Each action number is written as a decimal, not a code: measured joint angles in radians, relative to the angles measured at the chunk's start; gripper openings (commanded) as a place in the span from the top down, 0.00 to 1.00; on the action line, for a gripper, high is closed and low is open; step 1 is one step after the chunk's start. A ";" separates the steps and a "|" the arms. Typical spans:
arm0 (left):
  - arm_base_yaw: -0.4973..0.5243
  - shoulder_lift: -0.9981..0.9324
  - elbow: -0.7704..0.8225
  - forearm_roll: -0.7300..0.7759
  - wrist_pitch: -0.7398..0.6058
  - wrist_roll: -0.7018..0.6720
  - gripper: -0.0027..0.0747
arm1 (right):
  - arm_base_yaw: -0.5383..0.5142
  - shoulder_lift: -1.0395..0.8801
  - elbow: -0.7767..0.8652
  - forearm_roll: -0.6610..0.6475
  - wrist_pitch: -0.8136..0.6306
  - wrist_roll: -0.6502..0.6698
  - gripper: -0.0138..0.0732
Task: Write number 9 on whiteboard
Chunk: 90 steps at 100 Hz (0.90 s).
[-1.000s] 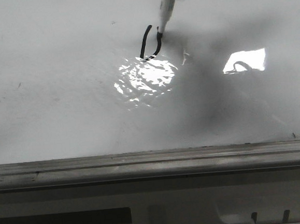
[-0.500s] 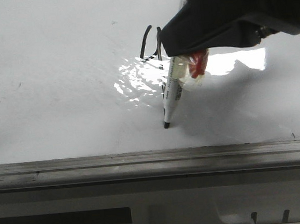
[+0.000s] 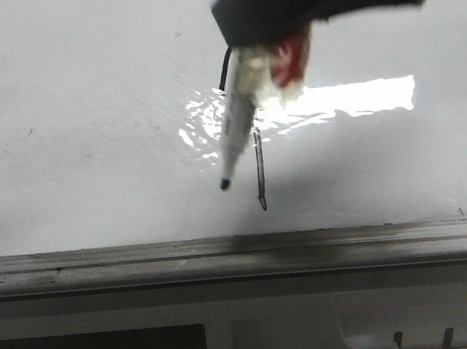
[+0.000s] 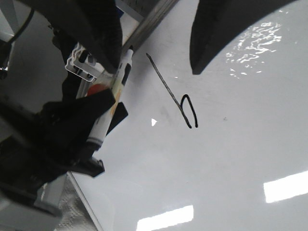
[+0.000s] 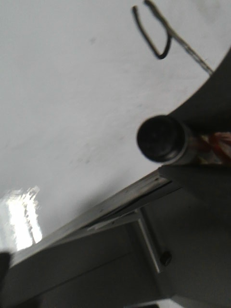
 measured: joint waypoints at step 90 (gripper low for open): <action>-0.231 0.469 0.000 -0.435 0.200 0.661 0.59 | 0.054 -0.020 -0.066 -0.023 0.187 -0.034 0.92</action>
